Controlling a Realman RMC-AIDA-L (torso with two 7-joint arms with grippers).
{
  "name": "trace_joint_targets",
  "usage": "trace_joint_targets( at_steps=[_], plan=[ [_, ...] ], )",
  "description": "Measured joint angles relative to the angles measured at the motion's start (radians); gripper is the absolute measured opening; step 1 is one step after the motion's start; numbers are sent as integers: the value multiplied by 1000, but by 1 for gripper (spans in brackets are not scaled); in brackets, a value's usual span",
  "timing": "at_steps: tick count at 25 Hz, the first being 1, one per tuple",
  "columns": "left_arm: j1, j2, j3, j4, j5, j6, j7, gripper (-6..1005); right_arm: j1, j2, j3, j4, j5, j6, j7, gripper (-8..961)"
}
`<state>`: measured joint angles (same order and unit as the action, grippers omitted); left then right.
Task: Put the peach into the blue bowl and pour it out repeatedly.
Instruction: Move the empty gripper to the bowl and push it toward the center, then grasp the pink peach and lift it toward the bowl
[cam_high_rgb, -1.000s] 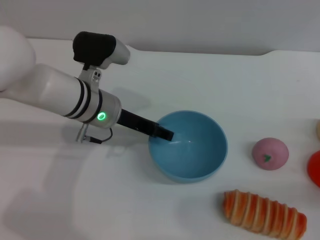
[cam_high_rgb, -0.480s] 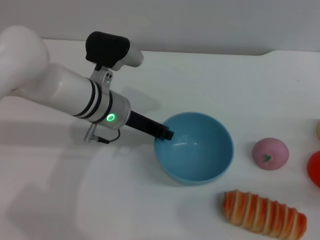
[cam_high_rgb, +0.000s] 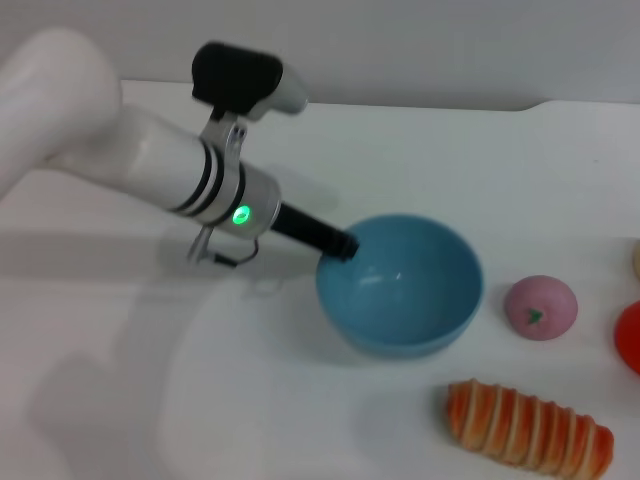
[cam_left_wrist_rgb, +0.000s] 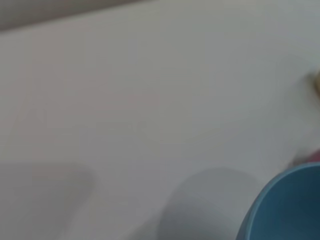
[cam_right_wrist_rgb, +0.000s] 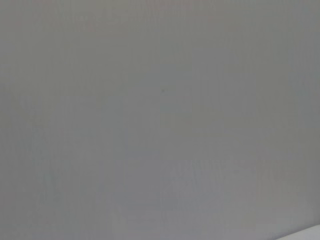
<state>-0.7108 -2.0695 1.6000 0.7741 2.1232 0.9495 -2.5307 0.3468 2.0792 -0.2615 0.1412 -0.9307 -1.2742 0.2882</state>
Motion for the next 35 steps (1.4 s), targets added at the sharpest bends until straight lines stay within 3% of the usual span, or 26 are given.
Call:
trace_joint_targets(
  at_steps=[9,15,19,25,28,32,35],
  plan=[
    [-128,-5,35,36,-4,-106,8,-1,-3,1,-1,4,0,1,0,621],
    [-177,-9,289,17,-51,-297,-36,-1,-8,1,-1,5,1,-1,2,621],
    [-174,-9,340,6,-55,-361,-63,-1,-6,0,-1,5,3,-1,3,620],
    [-167,-7,317,2,-45,-359,-66,-1,-5,-3,-17,5,-35,-19,50,620],
    [-162,1,233,-11,-10,-351,-67,0,-14,-9,-26,-32,-160,-31,211,620],
    [-164,6,87,-47,49,-335,-67,0,-35,-13,-26,-198,-344,-21,495,620],
    [-160,8,55,-48,59,-339,-66,0,-47,-13,-27,-365,-526,-24,748,620]
  ],
)
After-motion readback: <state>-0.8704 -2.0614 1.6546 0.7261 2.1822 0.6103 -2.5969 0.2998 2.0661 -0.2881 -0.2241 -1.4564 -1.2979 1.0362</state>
